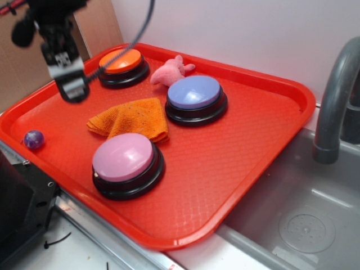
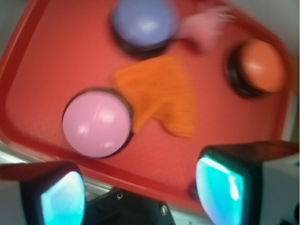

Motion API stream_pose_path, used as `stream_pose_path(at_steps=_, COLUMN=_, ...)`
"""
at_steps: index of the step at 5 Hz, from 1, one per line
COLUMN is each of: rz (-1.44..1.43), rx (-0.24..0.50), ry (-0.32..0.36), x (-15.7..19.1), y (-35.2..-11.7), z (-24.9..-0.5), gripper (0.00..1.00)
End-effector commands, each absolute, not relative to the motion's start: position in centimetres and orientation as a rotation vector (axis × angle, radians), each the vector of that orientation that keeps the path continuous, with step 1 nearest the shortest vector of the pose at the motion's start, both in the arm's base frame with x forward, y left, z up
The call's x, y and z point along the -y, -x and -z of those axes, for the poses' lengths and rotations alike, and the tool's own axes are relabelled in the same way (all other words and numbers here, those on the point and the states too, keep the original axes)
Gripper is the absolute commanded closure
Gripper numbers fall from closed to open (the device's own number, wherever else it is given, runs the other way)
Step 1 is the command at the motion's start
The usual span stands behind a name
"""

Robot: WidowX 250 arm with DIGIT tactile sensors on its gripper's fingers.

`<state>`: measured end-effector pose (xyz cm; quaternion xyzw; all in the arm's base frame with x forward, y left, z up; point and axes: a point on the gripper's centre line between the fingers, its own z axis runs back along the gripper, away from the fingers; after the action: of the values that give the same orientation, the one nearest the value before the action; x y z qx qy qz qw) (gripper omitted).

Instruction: Push the pink button.

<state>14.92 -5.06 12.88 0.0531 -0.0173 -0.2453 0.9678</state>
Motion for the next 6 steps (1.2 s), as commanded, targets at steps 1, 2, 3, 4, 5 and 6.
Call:
stream_pose_path(at_steps=1, rz=0.714, rx=-0.011, ry=-0.073, x=6.1, y=-14.3, z=-7.3, gripper=0.0)
stream_pose_path(at_steps=2, rz=0.76, rx=-0.024, ry=-0.023, x=7.0, y=-14.4, z=-6.4, gripper=0.0)
stream_pose_path(at_steps=3, rz=0.798, rx=-0.05, ry=-0.034, x=7.5, y=-13.9, z=-5.1, gripper=0.0)
stream_pose_path(at_steps=4, rz=0.795, rx=-0.06, ry=-0.001, x=7.5, y=-14.0, z=-5.2, gripper=0.0)
stream_pose_path(at_steps=5, rz=0.77, rx=-0.052, ry=-0.064, x=7.9, y=-14.0, z=-5.8, gripper=0.0)
stream_pose_path(at_steps=6, rz=0.727, rx=-0.018, ry=-0.13, x=8.0, y=-14.2, z=-7.8, gripper=0.0)
